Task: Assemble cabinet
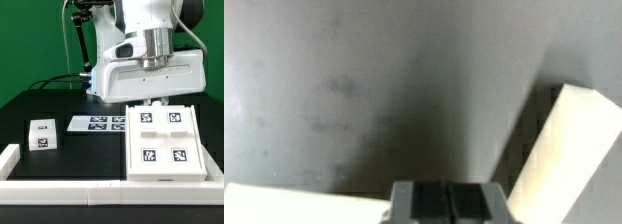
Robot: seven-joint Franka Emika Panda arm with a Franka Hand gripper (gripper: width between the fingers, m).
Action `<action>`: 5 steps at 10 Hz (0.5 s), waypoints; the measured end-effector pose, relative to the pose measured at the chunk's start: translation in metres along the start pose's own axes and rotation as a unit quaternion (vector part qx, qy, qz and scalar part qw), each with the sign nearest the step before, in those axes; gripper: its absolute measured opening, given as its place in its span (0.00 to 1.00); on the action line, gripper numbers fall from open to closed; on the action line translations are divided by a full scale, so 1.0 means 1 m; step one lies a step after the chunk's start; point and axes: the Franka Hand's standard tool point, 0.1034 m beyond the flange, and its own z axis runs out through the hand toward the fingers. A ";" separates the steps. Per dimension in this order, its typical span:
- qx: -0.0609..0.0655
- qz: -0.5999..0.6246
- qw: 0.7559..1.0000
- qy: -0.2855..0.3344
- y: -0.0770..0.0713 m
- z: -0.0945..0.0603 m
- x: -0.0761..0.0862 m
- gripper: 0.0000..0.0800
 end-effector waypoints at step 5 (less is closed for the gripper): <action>0.004 -0.004 1.000 -0.017 -0.004 -0.001 0.001 0.00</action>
Offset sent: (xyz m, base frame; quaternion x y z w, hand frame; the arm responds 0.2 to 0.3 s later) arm 0.0000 0.0000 0.0000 0.0000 0.0000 0.0000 1.0000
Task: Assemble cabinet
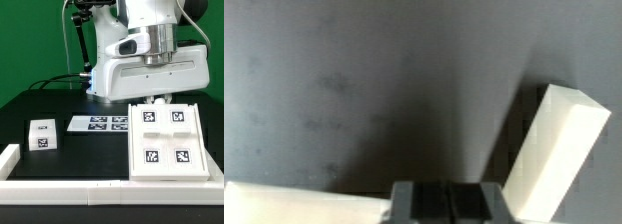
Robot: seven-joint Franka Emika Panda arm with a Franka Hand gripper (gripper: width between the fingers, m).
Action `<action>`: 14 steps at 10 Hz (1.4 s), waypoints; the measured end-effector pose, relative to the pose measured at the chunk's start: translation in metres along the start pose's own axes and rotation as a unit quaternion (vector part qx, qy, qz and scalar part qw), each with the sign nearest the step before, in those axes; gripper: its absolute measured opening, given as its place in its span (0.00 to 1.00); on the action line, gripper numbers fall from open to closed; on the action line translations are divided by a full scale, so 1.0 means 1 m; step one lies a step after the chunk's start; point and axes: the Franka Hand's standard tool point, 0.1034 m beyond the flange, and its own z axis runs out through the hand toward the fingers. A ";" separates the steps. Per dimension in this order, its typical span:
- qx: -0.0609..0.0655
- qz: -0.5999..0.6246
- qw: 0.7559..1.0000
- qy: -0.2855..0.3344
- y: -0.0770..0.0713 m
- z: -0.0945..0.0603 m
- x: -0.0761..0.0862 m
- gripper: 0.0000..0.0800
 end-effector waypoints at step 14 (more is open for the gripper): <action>0.009 -0.007 0.999 -0.033 -0.007 -0.024 0.018 0.00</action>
Offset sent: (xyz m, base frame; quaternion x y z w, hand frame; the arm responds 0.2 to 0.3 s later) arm 0.0167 -0.0020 0.0193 -0.0026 -0.0200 -0.0011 0.9998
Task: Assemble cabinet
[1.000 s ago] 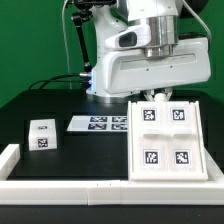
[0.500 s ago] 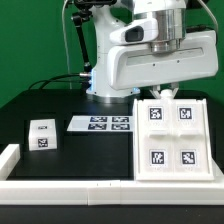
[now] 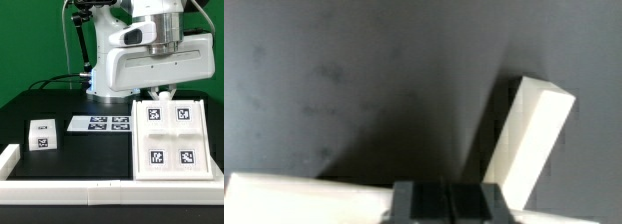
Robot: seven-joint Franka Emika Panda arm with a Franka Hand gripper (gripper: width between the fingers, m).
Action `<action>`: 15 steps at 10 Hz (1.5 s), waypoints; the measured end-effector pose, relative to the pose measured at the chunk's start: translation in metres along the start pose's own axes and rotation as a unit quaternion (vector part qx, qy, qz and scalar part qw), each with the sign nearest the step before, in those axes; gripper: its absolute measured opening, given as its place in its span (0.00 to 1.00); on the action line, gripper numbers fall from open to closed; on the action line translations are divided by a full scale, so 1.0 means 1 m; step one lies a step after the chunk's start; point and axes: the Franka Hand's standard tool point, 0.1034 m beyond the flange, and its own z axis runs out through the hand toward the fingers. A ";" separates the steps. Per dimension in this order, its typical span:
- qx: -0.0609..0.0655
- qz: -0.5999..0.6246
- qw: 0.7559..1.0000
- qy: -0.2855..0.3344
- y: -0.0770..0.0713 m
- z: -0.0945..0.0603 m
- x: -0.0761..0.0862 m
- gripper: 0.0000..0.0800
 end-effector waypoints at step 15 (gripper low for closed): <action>-0.009 -0.002 1.000 0.008 -0.001 0.025 -0.048 0.64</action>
Offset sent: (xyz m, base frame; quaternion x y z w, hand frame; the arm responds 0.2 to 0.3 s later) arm 0.0075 -0.0010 0.0189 -0.0117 -0.0362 -0.0032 0.9993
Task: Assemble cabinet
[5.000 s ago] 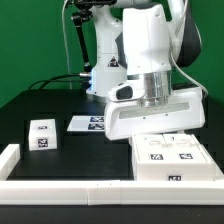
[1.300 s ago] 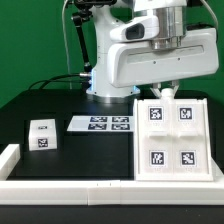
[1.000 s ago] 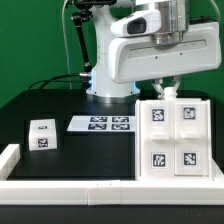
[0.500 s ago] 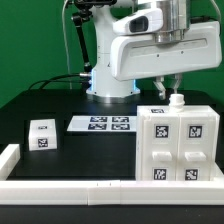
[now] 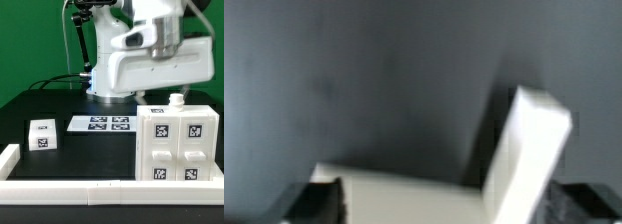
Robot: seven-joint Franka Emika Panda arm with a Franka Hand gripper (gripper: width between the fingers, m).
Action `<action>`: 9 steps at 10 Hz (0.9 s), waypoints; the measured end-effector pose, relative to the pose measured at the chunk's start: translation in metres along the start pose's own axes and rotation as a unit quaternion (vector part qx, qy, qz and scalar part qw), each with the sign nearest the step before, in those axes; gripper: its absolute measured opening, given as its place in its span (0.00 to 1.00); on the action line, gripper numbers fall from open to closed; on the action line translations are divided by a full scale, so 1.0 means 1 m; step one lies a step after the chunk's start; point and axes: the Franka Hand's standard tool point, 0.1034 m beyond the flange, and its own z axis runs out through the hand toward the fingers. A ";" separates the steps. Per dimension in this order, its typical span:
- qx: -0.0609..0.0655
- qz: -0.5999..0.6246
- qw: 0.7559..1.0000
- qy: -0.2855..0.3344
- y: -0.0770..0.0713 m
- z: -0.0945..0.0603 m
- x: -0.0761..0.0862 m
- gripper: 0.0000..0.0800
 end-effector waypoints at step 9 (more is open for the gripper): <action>-0.030 -0.041 0.998 -0.023 0.137 0.002 -0.089 1.00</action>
Offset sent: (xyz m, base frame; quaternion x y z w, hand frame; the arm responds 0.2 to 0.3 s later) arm -0.0325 -0.1000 -0.0025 -0.0078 -0.0129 -0.0331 0.9993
